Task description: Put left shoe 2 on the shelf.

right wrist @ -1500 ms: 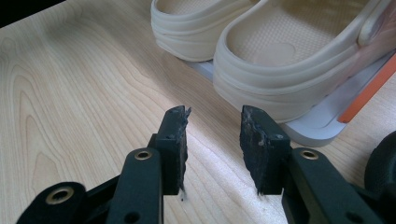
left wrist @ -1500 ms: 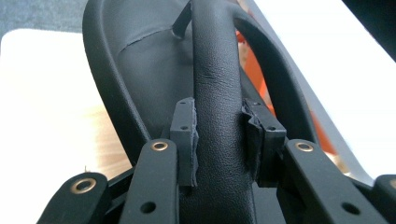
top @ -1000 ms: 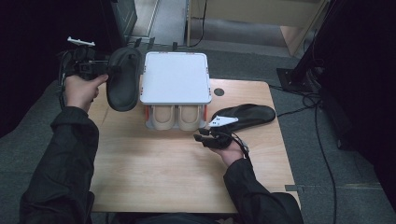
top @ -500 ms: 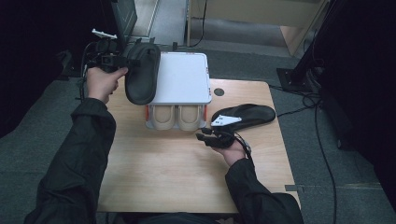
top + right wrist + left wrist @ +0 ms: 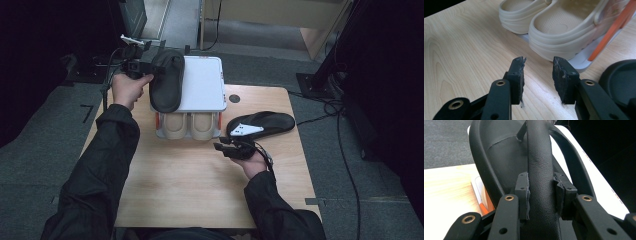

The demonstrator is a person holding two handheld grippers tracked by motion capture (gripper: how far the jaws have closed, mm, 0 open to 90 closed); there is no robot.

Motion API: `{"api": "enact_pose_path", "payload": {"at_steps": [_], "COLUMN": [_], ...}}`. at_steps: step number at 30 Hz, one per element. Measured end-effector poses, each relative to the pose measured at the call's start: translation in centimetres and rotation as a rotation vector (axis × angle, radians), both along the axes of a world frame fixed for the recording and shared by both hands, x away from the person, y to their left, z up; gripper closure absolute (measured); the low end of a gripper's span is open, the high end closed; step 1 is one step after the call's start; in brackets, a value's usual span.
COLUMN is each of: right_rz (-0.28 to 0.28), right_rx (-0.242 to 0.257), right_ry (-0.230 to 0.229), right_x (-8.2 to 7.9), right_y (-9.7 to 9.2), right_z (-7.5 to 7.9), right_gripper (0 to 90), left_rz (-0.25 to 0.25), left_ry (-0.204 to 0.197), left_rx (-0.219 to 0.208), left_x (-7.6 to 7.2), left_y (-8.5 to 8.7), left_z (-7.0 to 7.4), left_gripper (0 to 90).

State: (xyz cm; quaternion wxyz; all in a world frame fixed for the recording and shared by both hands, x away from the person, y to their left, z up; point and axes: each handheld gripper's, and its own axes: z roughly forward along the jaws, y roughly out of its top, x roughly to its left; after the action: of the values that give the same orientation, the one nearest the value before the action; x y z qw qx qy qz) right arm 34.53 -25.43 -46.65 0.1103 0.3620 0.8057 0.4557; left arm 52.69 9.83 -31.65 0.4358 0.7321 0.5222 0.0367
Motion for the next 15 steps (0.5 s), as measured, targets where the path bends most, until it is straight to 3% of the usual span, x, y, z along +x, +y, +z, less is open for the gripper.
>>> {"api": "enact_pose_path", "payload": {"at_steps": [15], "right_rz": [-0.032], "right_rx": [0.002], "right_ry": [-0.001], "right_x": [-0.04], "right_y": [-0.86], "right_z": [0.02], "right_gripper": [61.1], "left_rz": [-0.011], "left_ry": [0.000], "left_rx": [0.002], "left_x": [0.51], "left_y": [-0.55], "left_z": [-0.91], "left_gripper": [67.7]}}
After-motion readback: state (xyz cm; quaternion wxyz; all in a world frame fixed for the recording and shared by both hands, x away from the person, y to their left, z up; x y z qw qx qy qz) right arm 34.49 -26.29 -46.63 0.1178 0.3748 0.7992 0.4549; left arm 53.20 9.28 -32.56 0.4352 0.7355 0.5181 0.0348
